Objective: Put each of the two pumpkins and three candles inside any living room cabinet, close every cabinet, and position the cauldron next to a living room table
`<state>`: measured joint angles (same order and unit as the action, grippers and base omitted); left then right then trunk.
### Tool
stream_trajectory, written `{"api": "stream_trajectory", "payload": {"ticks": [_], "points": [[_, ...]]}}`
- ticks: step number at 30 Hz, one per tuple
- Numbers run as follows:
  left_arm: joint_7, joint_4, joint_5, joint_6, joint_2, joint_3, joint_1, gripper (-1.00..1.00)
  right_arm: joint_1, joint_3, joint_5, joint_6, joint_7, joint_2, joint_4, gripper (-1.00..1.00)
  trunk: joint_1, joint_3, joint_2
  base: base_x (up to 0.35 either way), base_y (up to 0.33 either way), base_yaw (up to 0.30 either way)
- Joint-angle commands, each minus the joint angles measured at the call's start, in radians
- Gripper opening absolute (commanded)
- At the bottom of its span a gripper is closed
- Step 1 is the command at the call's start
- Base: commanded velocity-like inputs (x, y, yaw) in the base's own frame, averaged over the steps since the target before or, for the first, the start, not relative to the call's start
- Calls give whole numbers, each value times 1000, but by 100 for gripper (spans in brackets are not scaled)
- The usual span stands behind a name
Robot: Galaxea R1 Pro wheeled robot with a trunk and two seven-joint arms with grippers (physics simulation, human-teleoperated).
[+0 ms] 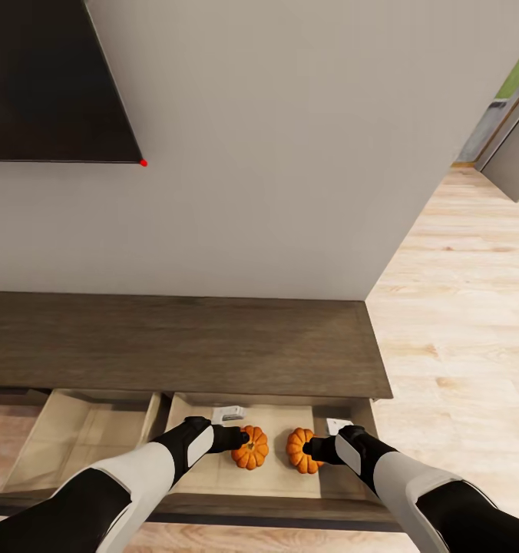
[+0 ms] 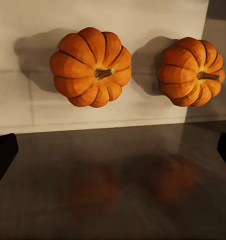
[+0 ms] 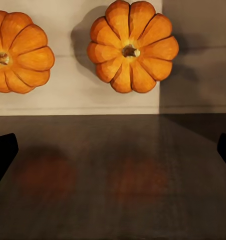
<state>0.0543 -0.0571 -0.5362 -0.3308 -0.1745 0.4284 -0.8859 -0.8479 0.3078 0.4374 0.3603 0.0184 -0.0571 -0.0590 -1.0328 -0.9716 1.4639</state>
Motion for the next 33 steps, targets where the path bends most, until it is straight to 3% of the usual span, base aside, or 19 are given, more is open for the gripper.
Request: {"api": "stream_trajectory", "payload": {"ticks": [1, 33], "points": [[1, 0, -8, -3, 0, 9, -1, 100, 0, 9, 6, 6, 2, 0, -1, 100, 4, 3, -7, 0, 0, 0], [1, 1, -8, -7, 0, 8, -1, 100, 0, 10, 6, 9, 2, 0, -1, 100, 127, 103, -231, 0, 0, 0]]}}
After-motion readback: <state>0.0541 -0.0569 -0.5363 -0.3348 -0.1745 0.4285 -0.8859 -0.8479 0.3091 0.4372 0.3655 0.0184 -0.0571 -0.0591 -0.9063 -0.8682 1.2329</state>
